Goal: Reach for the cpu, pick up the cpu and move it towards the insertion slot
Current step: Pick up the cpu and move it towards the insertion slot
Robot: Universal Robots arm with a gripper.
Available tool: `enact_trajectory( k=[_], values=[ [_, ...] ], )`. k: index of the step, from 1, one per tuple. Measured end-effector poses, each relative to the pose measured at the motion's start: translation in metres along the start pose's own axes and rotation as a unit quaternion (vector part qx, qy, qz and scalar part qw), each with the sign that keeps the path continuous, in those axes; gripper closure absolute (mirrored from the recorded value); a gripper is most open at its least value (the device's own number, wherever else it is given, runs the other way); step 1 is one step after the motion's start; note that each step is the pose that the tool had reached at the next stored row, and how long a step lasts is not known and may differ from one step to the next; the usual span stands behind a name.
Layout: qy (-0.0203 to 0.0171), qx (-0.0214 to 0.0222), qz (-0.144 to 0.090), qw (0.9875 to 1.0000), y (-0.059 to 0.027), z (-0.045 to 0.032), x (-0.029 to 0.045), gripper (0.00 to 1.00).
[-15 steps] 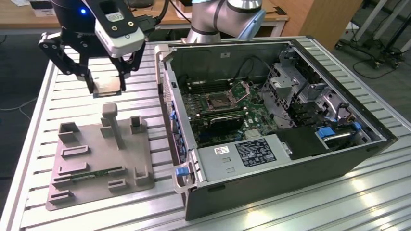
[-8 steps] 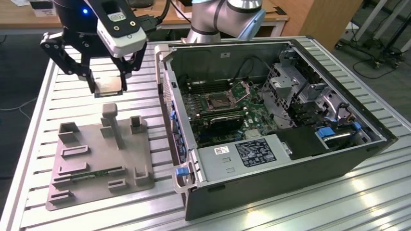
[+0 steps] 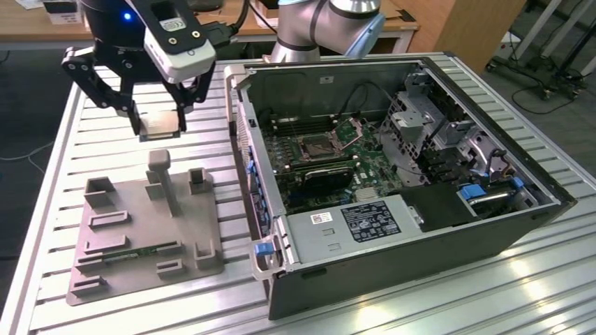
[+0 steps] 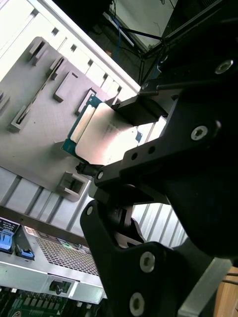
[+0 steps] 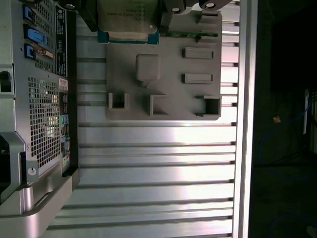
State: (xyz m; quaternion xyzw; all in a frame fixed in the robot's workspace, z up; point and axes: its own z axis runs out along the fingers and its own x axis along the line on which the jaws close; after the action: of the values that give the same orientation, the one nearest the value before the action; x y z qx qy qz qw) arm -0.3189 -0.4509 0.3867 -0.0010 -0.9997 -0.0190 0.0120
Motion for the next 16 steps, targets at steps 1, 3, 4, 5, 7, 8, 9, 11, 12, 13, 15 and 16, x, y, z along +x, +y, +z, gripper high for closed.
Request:
enact_trajectory(
  k=[1,3,4,5,7,8,9,11,12,13,15,16],
  values=[
    [0.0000,0.0000,0.000,1.0000,0.0000,0.0000,-0.0003,0.45],
    [0.0000,0.0000,0.000,1.0000,0.0000,0.0000,-0.0010,0.45],
    [0.0000,0.0000,0.000,1.0000,0.0000,0.0000,-0.0014,0.45],
    [0.0000,0.0000,0.000,1.0000,0.0000,0.0000,-0.0017,0.45],
    [0.0000,0.0000,0.000,1.0000,0.0000,0.0000,-0.0024,0.45],
    [0.0000,0.0000,0.000,1.0000,0.0000,-0.0001,-0.0027,0.45],
    [0.0000,0.0000,0.000,1.0000,0.0000,0.0000,-0.0031,0.45],
    [0.0000,0.0000,0.000,1.0000,0.0000,0.0000,-0.0037,0.45],
    [0.0000,0.0000,0.000,1.0000,0.0000,-0.0001,-0.0041,0.45],
    [0.0000,0.0000,0.000,1.0000,0.0000,-0.0001,-0.0045,0.45],
    [0.0000,0.0000,0.000,1.0000,0.0000,-0.0001,-0.0052,0.45],
    [0.0000,0.0000,0.000,1.0000,0.0000,-0.0001,-0.0057,0.45]
  ],
)
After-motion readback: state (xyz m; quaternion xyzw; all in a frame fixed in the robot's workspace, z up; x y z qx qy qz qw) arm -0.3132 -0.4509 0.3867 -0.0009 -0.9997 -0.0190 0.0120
